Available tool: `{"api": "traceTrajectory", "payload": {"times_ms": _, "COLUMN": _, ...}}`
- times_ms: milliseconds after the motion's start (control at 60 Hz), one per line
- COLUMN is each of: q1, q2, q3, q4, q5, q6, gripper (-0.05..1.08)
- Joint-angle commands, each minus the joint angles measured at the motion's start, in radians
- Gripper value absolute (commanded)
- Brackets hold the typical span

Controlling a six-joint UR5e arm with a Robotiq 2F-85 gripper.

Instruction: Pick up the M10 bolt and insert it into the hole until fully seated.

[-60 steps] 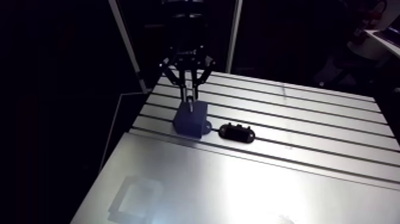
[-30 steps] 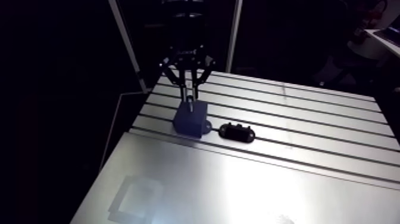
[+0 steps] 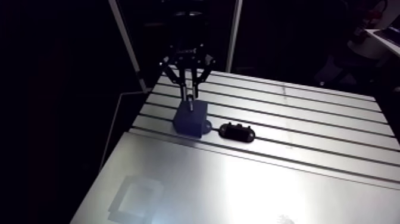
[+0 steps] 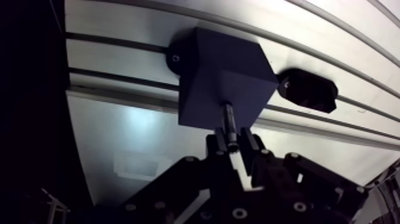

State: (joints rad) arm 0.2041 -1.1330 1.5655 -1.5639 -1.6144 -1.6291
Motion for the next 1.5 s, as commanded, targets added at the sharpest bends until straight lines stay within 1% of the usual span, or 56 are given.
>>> {"api": "traceTrajectory", "payload": {"times_ms": 17, "q1": 0.001, "q2": 0.0, "q3": -0.002, "q4": 0.0, "q5": 0.0, "q6": -0.001, "gripper": 1.08}}
{"api": "traceTrajectory", "payload": {"times_ms": 900, "q1": 0.0, "q2": 0.016, "q3": 0.006, "q4": -0.014, "q5": -0.002, "q6": -0.001, "gripper": 1.08}}
{"api": "traceTrajectory", "payload": {"times_ms": 1400, "q1": 0.0, "q2": 0.026, "q3": 0.023, "q4": -0.014, "q5": -0.002, "q6": 0.004, "gripper": 1.08}}
{"api": "traceTrajectory", "payload": {"times_ms": 1467, "q1": 0.0, "q2": 0.025, "q3": 0.026, "q4": -0.014, "q5": -0.002, "q6": 0.004, "gripper": 1.07}}
{"api": "traceTrajectory", "payload": {"times_ms": 1483, "q1": 0.0, "q2": 0.025, "q3": 0.026, "q4": -0.014, "q5": -0.002, "q6": 0.005, "gripper": 1.04}}
{"api": "traceTrajectory", "payload": {"times_ms": 1500, "q1": 0.0, "q2": 0.025, "q3": 0.026, "q4": -0.014, "q5": -0.002, "q6": 0.005, "gripper": 1.04}}
